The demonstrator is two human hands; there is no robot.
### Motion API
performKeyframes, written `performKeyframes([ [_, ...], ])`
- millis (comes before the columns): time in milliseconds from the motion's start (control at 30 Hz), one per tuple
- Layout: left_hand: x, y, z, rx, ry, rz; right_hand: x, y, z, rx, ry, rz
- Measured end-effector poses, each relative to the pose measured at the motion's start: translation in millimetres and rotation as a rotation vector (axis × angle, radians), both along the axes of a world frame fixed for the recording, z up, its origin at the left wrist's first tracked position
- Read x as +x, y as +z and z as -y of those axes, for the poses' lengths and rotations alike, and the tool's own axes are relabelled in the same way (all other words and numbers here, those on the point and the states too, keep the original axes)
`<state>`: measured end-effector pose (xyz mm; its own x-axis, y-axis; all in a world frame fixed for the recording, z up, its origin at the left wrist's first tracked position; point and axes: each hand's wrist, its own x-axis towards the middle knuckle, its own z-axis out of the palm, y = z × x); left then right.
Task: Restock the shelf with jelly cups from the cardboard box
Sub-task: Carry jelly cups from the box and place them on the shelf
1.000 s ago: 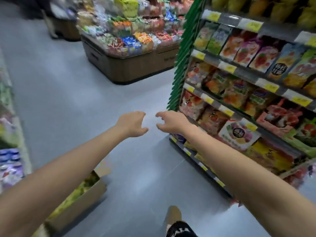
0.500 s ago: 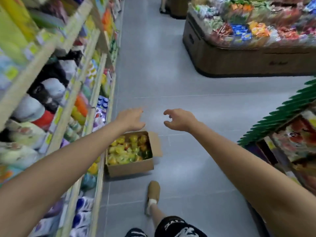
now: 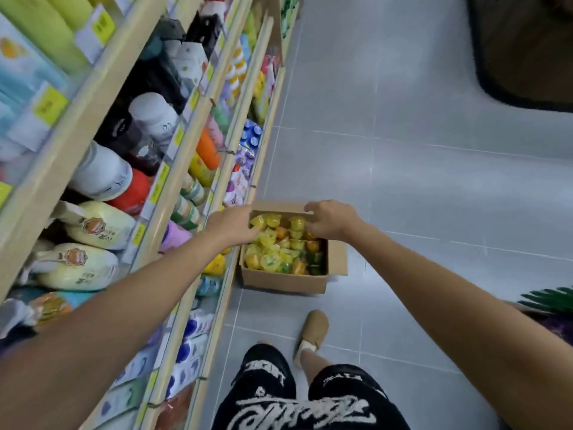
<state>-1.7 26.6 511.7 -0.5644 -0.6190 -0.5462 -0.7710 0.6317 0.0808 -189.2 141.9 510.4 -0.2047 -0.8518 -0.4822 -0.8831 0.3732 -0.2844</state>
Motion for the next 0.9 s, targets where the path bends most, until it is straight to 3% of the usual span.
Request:
performKeyframes([
  [233,1,-64,43,0.07,-0.018,0.074,7,-72,52,0.096,0.04,0.037],
  [433,-17,-133,86,0.089,-0.125,0.159,6,-149,95,0.18,-0.062,0.113],
  [733,-42,-297,132,0.084,-0.148,0.167,5,-303,142,0.186,-0.243,0.147],
  [900,-51,-404,145,0.089,-0.164,0.148,4,-399,158,0.2,-0.16,0.112],
])
